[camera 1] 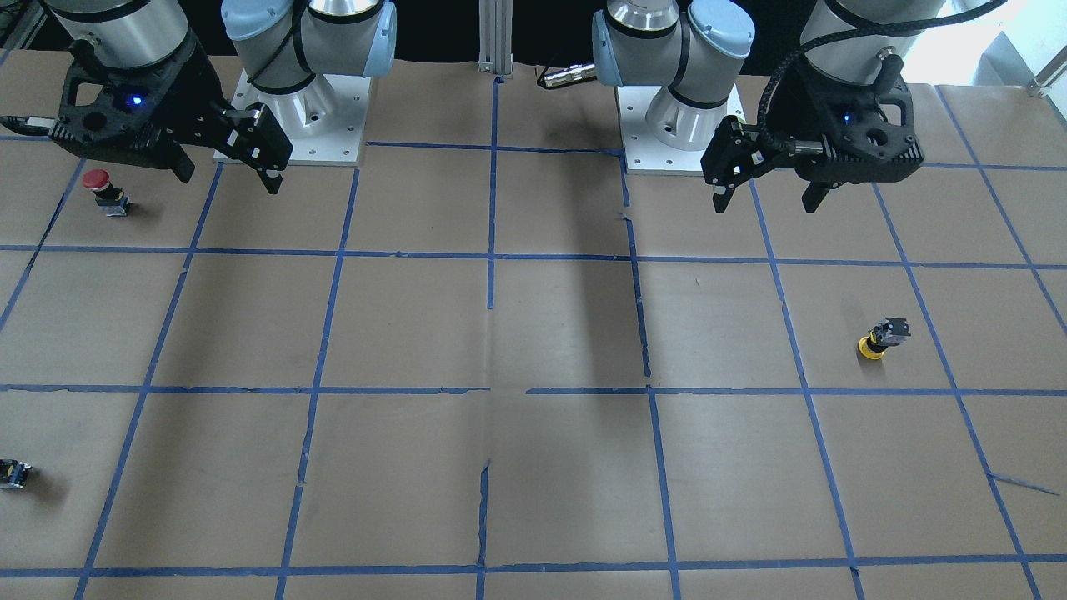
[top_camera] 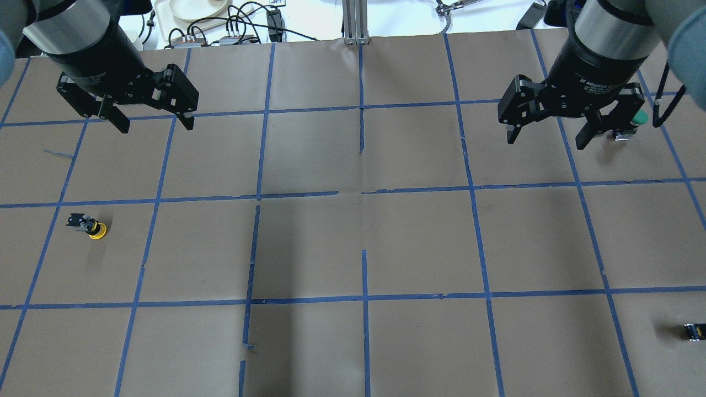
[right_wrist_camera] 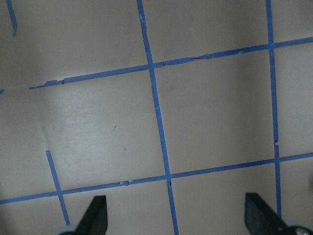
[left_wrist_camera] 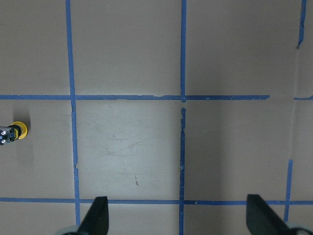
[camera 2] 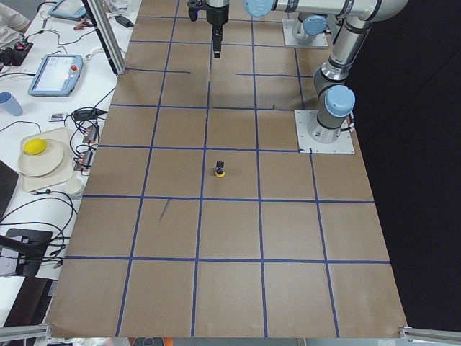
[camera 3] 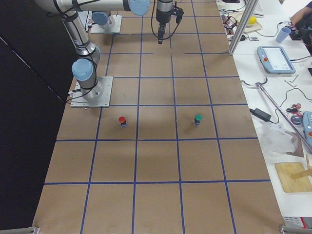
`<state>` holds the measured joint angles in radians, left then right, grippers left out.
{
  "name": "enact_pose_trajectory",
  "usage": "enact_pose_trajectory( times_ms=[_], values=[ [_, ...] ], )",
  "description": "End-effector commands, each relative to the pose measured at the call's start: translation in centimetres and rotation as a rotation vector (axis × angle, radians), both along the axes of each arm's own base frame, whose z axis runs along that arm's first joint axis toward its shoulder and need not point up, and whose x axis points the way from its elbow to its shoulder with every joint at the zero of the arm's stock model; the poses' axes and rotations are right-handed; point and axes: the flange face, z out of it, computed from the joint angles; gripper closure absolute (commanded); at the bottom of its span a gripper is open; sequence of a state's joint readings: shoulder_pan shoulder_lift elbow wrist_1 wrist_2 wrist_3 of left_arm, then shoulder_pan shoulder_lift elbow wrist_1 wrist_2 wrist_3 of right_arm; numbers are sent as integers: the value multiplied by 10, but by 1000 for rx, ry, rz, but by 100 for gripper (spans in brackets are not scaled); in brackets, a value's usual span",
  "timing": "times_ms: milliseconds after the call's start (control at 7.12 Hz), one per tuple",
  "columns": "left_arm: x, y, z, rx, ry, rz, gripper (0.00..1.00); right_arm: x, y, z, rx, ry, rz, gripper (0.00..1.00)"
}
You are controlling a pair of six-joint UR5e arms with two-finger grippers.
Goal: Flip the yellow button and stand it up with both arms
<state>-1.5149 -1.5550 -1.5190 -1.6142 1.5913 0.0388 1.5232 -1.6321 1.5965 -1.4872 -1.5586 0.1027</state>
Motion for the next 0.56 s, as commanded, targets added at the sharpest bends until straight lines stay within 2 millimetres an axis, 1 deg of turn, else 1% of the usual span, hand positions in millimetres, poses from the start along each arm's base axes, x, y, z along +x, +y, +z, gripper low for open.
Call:
enact_pose_trajectory(
  times_ms=[0, 281, 421],
  values=[
    [0, 2, -4, 7, 3, 1, 0, 0, -1, -1, -1, -2, 0, 0],
    [0, 2, -9, 16, 2, 1, 0, 0, 0, 0, -2, 0, 0, 0],
    [5, 1, -10, 20, -4, 7, 0, 0, 0, 0, -2, 0, 0, 0]
  ],
)
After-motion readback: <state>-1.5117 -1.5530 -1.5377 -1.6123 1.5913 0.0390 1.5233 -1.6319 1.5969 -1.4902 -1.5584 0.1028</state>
